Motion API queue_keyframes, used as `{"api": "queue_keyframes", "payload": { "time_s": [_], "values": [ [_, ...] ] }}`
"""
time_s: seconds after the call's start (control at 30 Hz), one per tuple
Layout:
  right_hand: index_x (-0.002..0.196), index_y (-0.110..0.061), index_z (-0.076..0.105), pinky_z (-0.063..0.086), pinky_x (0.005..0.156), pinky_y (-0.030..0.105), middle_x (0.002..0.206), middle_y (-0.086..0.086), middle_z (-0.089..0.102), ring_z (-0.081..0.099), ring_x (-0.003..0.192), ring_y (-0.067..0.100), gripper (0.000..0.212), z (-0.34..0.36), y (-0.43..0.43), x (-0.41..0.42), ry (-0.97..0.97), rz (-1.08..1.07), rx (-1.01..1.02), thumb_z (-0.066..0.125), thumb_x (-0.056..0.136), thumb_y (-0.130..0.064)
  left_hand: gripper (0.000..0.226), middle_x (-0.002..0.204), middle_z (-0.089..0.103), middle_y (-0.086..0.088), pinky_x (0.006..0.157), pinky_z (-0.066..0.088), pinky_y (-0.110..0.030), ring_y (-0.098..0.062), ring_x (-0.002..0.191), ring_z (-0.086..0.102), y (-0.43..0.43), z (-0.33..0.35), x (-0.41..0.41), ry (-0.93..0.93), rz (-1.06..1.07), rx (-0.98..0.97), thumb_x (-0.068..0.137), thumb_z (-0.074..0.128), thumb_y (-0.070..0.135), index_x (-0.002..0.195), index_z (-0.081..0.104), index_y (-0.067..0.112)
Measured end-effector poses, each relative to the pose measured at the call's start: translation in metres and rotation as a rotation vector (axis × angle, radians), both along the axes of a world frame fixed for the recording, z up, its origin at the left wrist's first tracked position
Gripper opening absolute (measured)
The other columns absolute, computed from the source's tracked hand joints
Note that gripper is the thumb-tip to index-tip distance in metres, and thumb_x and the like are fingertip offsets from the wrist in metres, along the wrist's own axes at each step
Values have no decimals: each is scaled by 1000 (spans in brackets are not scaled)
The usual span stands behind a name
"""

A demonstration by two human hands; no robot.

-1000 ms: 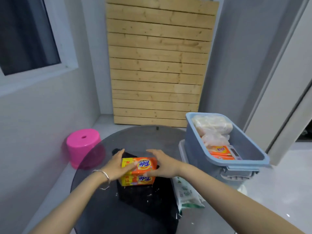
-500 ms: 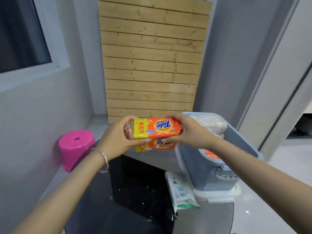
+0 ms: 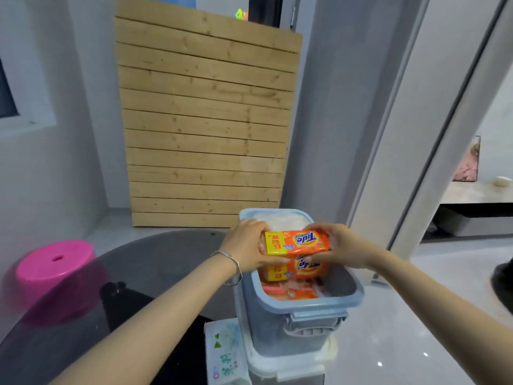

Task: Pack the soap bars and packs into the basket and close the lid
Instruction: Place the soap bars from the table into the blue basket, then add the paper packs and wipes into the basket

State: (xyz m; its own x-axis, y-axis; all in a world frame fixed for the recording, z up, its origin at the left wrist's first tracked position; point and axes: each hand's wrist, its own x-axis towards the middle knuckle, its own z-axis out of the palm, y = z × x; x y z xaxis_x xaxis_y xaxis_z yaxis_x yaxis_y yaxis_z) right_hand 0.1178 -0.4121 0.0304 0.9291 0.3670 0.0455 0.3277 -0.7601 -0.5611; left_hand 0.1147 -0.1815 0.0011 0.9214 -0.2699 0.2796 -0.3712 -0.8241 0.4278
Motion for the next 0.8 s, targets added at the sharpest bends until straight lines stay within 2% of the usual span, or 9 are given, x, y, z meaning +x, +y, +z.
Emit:
{"api": "queue_keyframes", "payload": {
  "time_s": [0.1,0.23,0.37,0.43,0.53,0.6,0.63,0.7,0.8],
  "values": [
    [129,-26,53,40,106,40,121,-6,60,55,113,14,69,-20,0,9,-77,18,-162,78,68,-46,67,114,54,5,90,36,-31,-15,110,43,-3,-11,14,74,27,55,56,71,68,108,54,29],
    [128,-28,54,39,106,47,122,-7,63,56,114,12,65,-26,1,16,-98,45,-113,78,69,-45,71,117,48,4,92,33,-32,-16,113,38,-3,-12,20,112,60,54,57,73,64,115,50,30],
    [131,-28,49,40,106,46,126,-7,60,55,116,13,64,-30,1,10,-82,35,-59,77,74,-37,74,127,43,3,102,32,-35,-16,122,33,-1,-14,8,142,60,-81,64,73,56,128,45,30],
    [134,-26,47,46,101,37,130,-6,54,53,117,13,67,-29,1,0,-106,-7,27,77,74,-35,78,138,40,3,109,30,-38,-16,131,29,10,-21,-5,144,38,-180,71,68,56,138,36,29],
    [131,-30,49,48,86,13,127,-14,55,54,114,1,62,-17,8,-28,-206,-75,325,73,75,-39,74,148,32,8,112,23,-37,-13,140,20,35,-36,-27,134,60,-312,80,55,60,143,27,33],
    [124,-30,55,53,87,17,121,-15,61,57,112,-2,53,-16,21,-56,-238,-55,554,69,74,-41,84,152,25,11,114,20,-37,-10,142,13,55,-52,-47,251,71,-383,73,52,69,144,20,38],
    [122,-28,56,54,88,20,119,-13,63,59,112,0,49,-20,29,-71,-235,-32,641,69,75,-39,96,154,20,12,115,19,-38,-9,143,10,64,-62,-59,336,54,-368,65,53,76,145,15,39],
    [121,-25,57,52,90,20,117,-6,66,61,113,6,45,-30,47,-97,-248,20,722,71,79,-28,120,157,4,13,119,15,-41,-11,145,1,77,-83,-75,482,-4,-186,51,59,82,147,1,38],
    [121,-23,55,49,95,21,117,-8,65,59,114,3,42,-48,75,-121,-248,42,626,70,83,-17,143,157,-14,10,120,6,-41,-15,145,-12,89,-114,-94,637,-71,105,39,66,83,146,-16,33]
  ]
}}
